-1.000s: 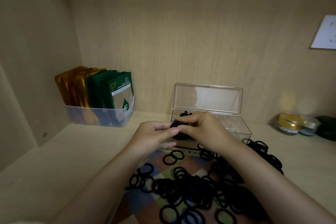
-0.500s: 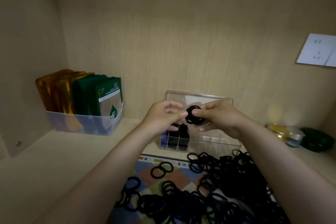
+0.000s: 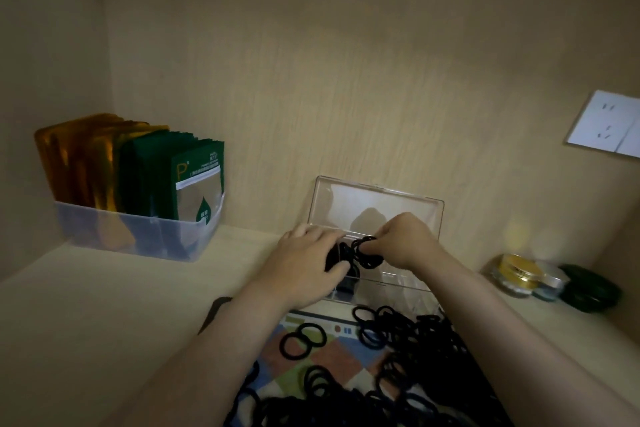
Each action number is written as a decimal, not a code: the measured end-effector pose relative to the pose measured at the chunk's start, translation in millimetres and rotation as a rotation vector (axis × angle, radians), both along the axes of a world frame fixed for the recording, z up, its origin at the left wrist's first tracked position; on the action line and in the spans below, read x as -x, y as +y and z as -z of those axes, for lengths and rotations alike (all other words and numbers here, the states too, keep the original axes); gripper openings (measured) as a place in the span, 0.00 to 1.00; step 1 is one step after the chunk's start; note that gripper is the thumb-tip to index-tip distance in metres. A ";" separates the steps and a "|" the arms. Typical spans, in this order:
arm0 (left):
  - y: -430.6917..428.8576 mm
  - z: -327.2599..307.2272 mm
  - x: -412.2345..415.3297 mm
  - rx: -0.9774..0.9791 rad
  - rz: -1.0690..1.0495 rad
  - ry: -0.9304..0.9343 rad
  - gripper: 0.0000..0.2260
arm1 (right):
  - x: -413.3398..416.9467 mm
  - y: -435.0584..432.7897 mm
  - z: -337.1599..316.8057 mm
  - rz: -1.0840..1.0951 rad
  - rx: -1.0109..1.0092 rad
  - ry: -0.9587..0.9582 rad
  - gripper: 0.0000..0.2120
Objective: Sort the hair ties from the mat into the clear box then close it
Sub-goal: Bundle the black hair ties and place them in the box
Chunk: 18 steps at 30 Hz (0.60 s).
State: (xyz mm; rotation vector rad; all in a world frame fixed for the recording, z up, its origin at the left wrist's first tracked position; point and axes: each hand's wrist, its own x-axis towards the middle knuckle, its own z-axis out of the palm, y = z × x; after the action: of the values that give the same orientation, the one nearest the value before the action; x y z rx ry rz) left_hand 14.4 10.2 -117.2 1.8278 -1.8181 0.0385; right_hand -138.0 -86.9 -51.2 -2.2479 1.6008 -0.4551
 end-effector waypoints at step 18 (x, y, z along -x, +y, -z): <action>-3.8 5.8 3.8 0.045 0.143 -0.110 0.19 | 9.8 13.2 -6.0 -0.321 -0.053 0.392 0.15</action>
State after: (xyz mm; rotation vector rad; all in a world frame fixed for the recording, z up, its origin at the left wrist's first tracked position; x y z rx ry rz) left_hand 10.6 6.3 -123.0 1.6908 -2.0034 0.1278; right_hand -147.8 -73.7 -45.3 -2.6040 1.3501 0.1190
